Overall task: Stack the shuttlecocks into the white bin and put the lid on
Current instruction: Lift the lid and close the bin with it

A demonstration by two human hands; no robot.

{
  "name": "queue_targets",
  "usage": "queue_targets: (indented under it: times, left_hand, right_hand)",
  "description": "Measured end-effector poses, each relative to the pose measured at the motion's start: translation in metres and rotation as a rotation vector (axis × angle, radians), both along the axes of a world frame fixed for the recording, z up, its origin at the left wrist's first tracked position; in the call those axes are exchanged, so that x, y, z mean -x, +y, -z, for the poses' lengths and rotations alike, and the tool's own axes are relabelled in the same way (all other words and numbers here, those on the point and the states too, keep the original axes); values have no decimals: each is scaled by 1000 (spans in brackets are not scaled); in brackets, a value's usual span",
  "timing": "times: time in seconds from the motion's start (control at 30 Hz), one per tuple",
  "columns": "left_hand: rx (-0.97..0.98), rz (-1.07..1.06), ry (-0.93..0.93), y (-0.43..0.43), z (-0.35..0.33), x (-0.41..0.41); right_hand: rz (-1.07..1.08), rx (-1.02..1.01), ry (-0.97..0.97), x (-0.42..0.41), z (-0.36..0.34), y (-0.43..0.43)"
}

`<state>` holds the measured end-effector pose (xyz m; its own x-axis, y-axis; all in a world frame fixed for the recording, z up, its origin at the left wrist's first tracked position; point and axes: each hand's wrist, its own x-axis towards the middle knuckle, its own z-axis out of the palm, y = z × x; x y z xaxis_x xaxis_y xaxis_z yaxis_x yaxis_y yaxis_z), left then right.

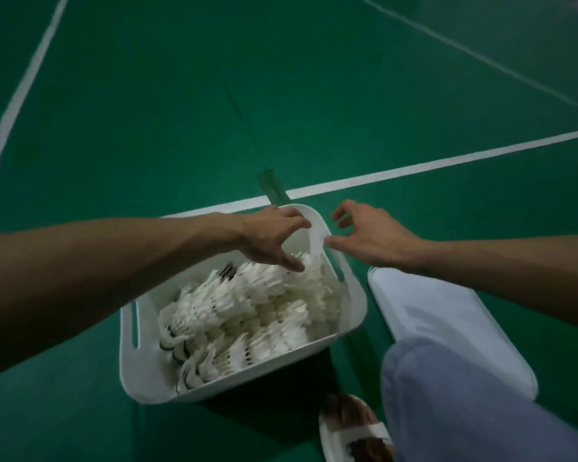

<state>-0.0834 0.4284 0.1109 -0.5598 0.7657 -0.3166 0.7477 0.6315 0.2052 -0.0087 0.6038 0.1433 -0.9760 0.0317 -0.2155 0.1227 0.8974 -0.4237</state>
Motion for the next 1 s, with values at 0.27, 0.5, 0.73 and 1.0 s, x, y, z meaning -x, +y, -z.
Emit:
queue_targets:
  times: [0.27,0.5,0.73,1.0]
  left_hand:
    - [-70,138,94,122,13,33]
    - [73,248,-88,252,93,38]
    - [222,255,-171,318,174,12]
    - [175,60,-140,320,186,4]
  right_hand:
    - [397,157,89,-35,40,91]
    - [892,197,-40,-112,120,193]
    - [1160,84,-348,-191,178,212]
    - [1220,275,-320,-206,199,209]
